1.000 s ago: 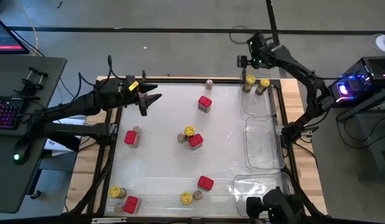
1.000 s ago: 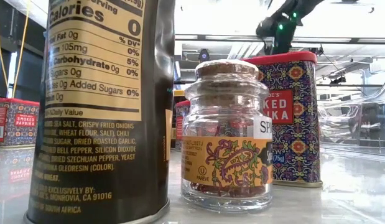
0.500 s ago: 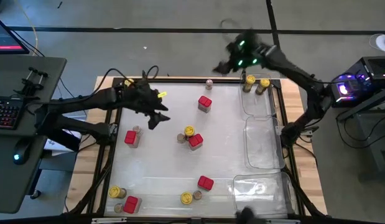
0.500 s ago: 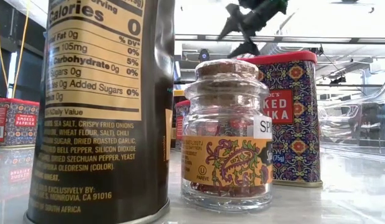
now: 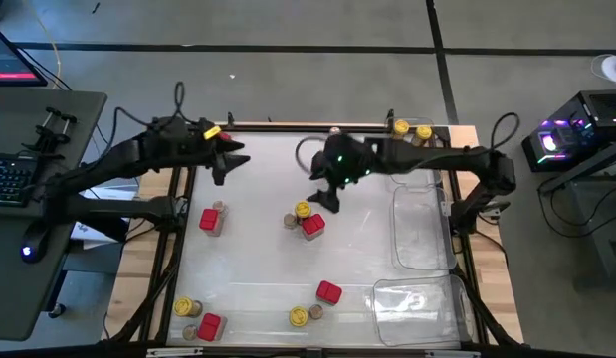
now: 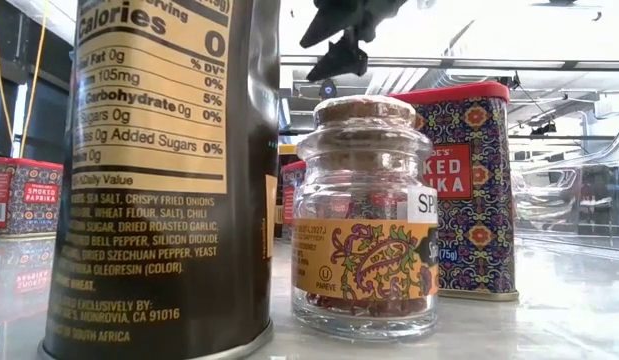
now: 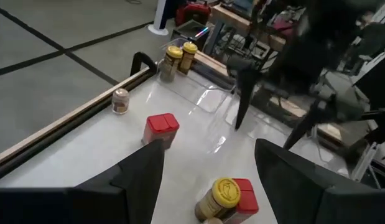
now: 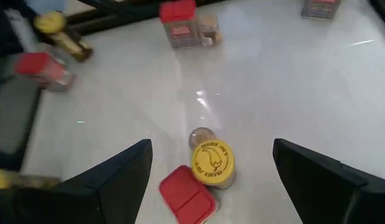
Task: Sort spices by type
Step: Put the yellow seasoning bottle into the top transparent bin
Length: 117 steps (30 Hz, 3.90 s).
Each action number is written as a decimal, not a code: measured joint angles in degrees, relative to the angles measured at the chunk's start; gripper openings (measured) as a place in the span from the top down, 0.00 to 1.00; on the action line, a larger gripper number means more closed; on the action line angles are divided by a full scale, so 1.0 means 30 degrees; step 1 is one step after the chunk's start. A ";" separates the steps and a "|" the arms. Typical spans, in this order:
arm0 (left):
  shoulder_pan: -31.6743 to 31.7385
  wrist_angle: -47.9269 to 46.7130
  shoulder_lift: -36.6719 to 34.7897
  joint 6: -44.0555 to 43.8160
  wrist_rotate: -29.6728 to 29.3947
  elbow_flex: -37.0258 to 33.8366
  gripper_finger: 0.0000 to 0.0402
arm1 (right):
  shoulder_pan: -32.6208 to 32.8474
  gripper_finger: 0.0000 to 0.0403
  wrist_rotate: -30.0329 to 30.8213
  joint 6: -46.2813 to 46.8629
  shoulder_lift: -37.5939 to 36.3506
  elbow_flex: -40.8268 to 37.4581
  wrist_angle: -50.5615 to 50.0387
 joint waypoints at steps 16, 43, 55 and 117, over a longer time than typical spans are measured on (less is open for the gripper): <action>-0.0058 -0.1221 -0.0093 0.1639 0.0197 -0.0007 0.41 | 0.1986 0.18 0.3970 0.2209 0.4733 0.0009 0.0961; -0.0066 -0.1121 -0.0093 0.0291 0.0015 -0.0015 0.41 | 0.1201 0.47 0.3618 0.1465 0.6283 0.0009 0.0837; -0.0066 -0.1130 -0.0086 0.0306 -0.0043 -0.0022 0.41 | -0.0268 0.47 0.6939 -0.0320 0.3433 0.3346 -0.4532; -0.0044 -0.1121 0.1743 -0.0216 -0.1763 -0.0022 0.41 | -1.4732 0.29 1.2251 1.4029 -0.6539 -1.0482 -0.5961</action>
